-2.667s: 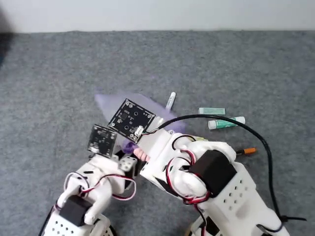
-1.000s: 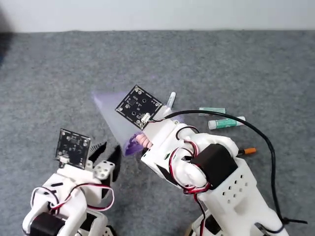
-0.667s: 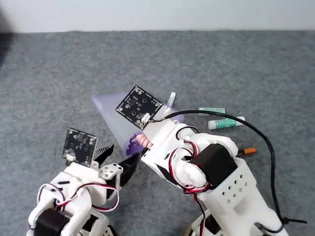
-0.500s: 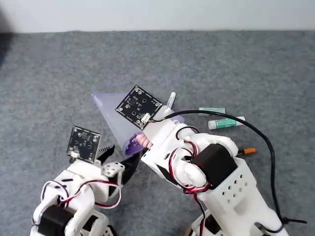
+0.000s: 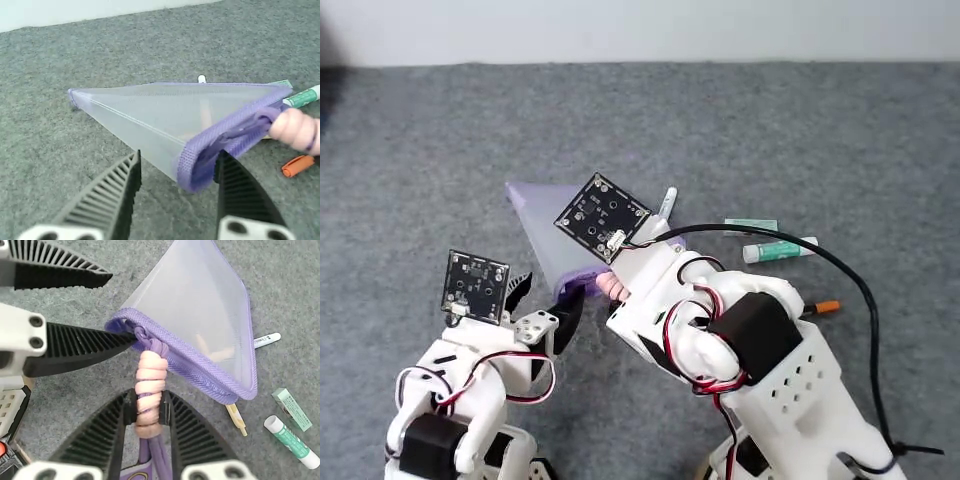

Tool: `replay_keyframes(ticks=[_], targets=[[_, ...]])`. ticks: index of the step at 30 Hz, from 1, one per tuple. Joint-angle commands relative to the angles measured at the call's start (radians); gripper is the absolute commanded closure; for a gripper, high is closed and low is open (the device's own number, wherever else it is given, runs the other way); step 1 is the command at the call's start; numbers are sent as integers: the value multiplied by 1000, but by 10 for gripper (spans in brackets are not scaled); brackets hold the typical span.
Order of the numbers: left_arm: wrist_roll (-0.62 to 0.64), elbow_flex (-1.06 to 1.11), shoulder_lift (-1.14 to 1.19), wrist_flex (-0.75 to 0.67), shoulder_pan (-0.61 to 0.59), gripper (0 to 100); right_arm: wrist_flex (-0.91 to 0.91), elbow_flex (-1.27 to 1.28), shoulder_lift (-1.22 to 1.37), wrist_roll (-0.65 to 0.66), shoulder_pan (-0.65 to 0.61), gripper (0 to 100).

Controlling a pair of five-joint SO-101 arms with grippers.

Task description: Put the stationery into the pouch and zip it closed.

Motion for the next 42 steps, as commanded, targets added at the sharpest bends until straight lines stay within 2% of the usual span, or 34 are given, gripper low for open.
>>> replay_keyframes(ticks=[1,9,17,23,28,32,42], targets=[[-11,-12,-2,-20,-9,768,-7,-9,-25,12,10,991],[-11,-24,-2,-17,-15,768,-8,-9,-25,12,12,991],[-12,-84,-2,78,-17,768,-18,-11,-25,12,12,991],[-12,-74,5,72,-17,768,-15,-12,-25,12,12,991],[-12,22,-2,68,-17,768,-15,-14,-27,12,8,991],[-12,79,-2,-3,-18,770,-8,-14,-27,12,7,991],[-57,84,-2,-106,-17,933,-8,-14,-27,12,7,991]])
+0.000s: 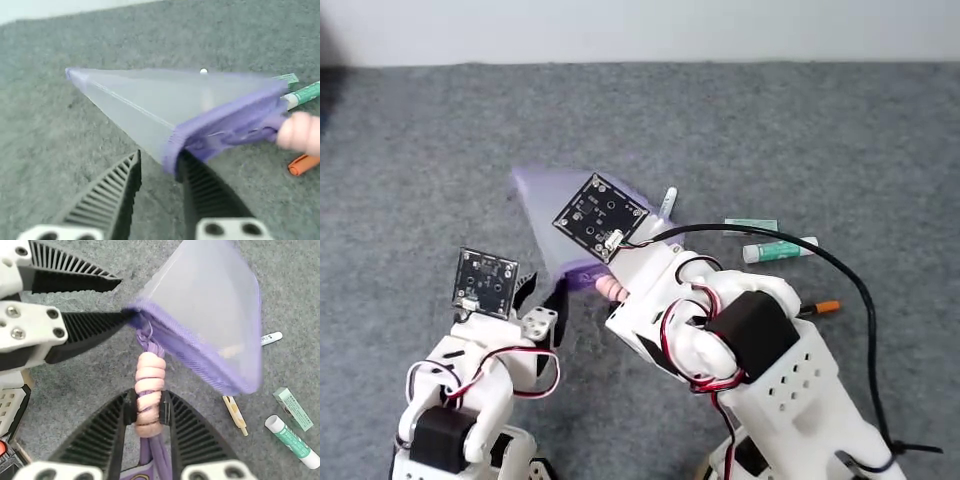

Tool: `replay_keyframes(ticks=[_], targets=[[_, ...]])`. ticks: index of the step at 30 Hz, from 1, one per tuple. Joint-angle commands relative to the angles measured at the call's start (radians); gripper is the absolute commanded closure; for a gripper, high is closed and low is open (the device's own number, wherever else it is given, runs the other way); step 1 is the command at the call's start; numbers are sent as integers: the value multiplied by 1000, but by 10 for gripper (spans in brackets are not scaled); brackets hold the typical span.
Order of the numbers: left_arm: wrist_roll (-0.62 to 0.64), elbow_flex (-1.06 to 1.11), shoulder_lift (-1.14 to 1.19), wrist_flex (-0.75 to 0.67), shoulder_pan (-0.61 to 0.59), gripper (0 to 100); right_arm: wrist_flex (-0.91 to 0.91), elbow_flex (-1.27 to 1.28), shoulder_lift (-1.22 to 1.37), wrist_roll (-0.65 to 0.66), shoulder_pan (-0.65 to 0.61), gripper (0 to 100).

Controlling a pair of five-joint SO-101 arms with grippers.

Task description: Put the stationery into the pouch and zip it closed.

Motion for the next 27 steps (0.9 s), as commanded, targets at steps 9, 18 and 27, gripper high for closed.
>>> replay_keyframes(ticks=[9,18,27], targets=[[-43,-1,0,-92,2,964,-7,-14,-28,12,5,991],[-43,24,6,-91,64,987,77,-14,-38,12,-59,991],[-41,24,6,-44,-43,988,174,43,-200,12,-35,991]])
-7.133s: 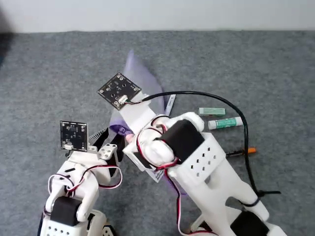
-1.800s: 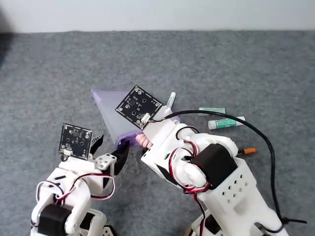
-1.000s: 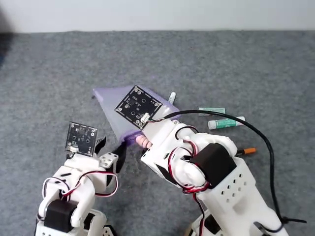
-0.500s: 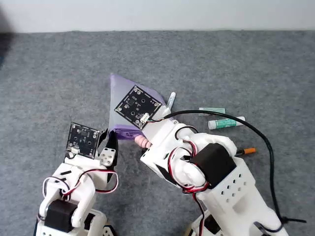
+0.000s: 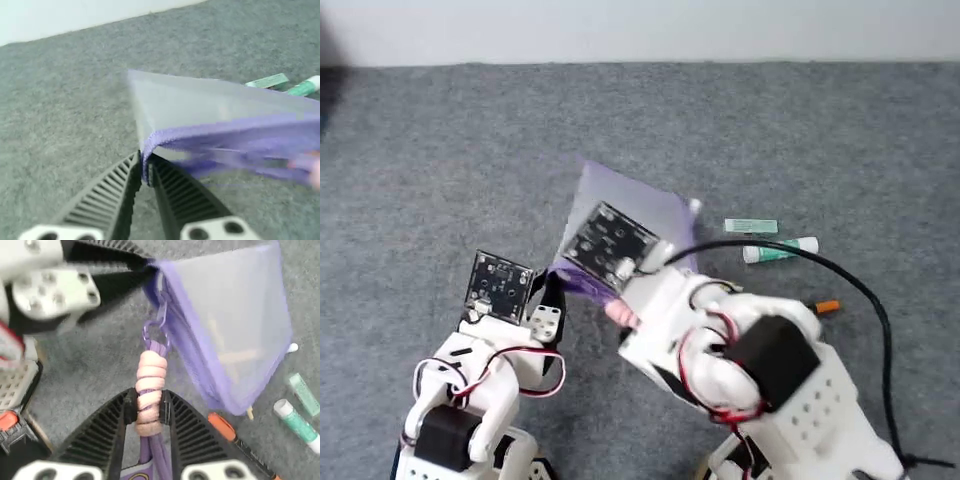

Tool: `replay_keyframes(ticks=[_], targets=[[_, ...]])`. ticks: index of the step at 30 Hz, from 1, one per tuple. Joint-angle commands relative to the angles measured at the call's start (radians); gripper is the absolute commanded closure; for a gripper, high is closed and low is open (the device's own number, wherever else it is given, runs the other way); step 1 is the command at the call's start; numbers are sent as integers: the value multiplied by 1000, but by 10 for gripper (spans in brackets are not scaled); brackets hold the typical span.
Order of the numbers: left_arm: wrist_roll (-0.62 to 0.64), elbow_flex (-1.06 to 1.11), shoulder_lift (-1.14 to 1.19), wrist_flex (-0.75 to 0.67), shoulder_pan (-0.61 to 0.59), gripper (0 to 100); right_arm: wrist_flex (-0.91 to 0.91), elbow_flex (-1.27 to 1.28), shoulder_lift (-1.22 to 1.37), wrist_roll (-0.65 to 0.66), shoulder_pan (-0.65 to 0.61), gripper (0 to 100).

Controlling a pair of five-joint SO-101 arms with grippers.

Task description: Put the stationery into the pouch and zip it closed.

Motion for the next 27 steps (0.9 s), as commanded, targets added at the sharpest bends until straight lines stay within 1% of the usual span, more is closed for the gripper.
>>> replay_keyframes(ticks=[1,6,12,19,25,27], targets=[[-6,-8,6,15,-66,988,41,9,-97,14,31,991],[-5,-35,0,84,-75,988,45,12,-154,15,154,991],[-3,-148,0,203,-72,988,47,12,-194,20,226,991],[-2,-312,0,381,-68,988,47,12,-242,107,321,991],[-2,-337,5,394,-66,984,47,12,-245,107,325,991],[-2,-314,2,365,-66,984,47,12,-245,109,325,991]])
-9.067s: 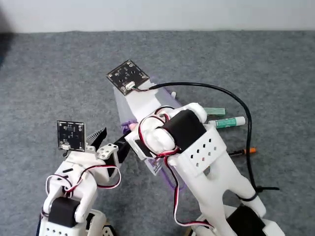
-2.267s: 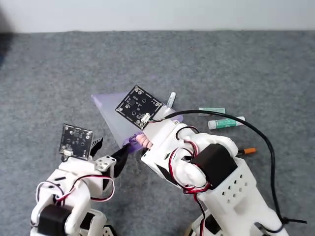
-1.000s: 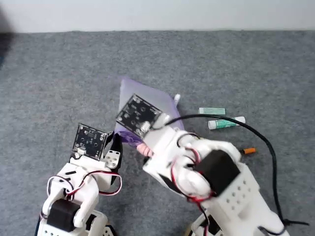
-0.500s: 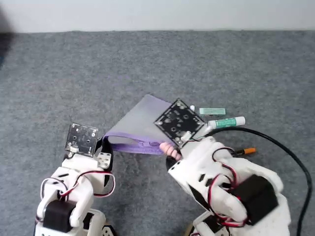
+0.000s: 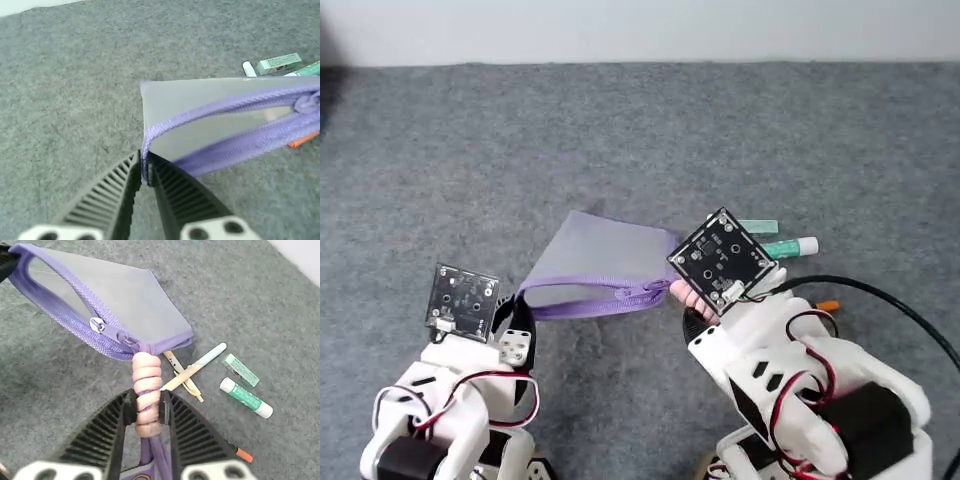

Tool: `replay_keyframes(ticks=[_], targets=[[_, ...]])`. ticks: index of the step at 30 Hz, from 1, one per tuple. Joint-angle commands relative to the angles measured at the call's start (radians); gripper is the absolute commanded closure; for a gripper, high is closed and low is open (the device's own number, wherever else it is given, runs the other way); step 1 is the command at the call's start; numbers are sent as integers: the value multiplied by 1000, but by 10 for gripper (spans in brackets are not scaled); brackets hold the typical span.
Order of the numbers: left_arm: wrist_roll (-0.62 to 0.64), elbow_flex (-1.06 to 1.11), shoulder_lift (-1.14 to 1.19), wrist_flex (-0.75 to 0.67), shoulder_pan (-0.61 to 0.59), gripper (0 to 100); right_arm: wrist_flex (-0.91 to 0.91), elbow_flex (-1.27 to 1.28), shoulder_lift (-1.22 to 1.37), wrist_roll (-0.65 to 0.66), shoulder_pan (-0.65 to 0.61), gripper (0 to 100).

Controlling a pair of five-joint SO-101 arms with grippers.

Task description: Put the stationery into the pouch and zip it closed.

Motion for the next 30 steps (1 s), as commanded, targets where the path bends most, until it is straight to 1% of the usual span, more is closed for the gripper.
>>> replay_keyframes(ticks=[1,4,6,8,11,18,21,24,25,29,30], targets=[[-5,-1,0,-43,-9,984,33,-6,-10,9,19,991],[-5,38,-2,-77,-14,961,33,-6,-10,6,19,991],[-5,61,-2,-98,-11,908,33,-6,-10,5,19,991],[23,76,-2,-126,-15,847,33,-6,-10,5,19,991],[54,93,5,-138,-11,795,33,-6,-10,5,19,991],[57,157,2,-140,-8,794,33,-6,-10,6,19,991],[55,188,5,-190,-8,794,33,-6,-10,6,19,991],[52,226,6,-255,5,812,33,-6,-8,9,19,991],[52,232,6,-265,20,836,33,-6,-8,9,19,991],[52,225,-2,-278,89,986,33,-6,-10,9,19,991],[52,216,-2,-272,97,990,33,-6,-10,11,21,991]])
